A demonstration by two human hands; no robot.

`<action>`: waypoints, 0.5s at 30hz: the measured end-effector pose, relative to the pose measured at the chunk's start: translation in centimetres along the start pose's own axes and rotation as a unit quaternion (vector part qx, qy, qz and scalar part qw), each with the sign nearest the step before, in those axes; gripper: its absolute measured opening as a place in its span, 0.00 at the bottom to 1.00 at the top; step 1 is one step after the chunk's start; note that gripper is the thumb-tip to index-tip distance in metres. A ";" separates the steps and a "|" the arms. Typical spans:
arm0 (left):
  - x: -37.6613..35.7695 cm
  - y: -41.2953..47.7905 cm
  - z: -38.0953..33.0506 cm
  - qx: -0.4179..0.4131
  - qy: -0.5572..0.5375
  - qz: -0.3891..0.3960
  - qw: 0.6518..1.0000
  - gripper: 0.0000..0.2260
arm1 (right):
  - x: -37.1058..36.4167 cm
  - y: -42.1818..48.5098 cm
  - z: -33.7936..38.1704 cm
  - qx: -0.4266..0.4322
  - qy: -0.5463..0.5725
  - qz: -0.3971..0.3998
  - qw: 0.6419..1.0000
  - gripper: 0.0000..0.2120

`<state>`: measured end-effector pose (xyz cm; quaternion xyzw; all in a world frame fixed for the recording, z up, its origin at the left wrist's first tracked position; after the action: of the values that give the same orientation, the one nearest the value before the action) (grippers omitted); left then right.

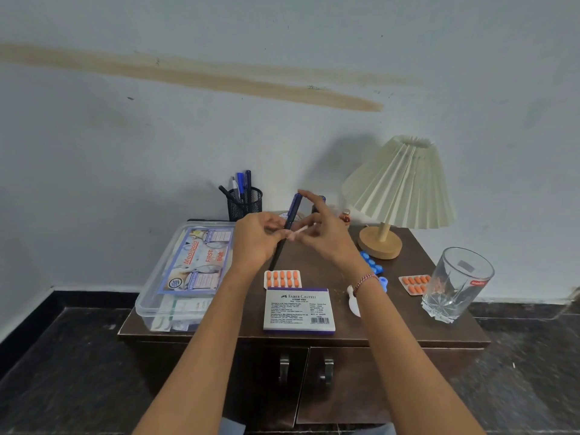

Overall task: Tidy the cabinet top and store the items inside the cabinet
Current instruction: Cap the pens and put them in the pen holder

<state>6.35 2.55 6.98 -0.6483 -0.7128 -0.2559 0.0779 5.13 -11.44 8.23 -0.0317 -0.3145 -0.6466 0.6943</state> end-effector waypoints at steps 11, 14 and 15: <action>-0.2 -0.2 0.7 0.027 0.005 -0.006 1.000 0.09 | -3.2 -0.3 -1.0 -0.052 -0.017 -0.009 0.998 0.51; -0.1 -0.2 0.6 0.026 0.014 -0.012 1.000 0.08 | -2.6 -0.4 -1.0 -0.060 0.006 -0.045 0.997 0.45; -0.1 -0.2 0.4 0.022 0.015 -0.011 1.000 0.08 | -2.3 -0.4 -1.0 -0.062 0.007 -0.056 0.996 0.44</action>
<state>6.28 2.62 6.50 -0.6346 -0.7243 -0.2502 0.1002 5.21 -9.88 6.20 -0.0526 -0.2699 -0.7029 0.6560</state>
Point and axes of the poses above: each hand's wrist, its own y-axis towards the middle knuckle, its own x-axis out of the back of the hand, z = x × y, the point moved 10 cm from there along y, towards the middle knuckle, and after that the axes turned 1 degree about z, right-handed, at the moved point
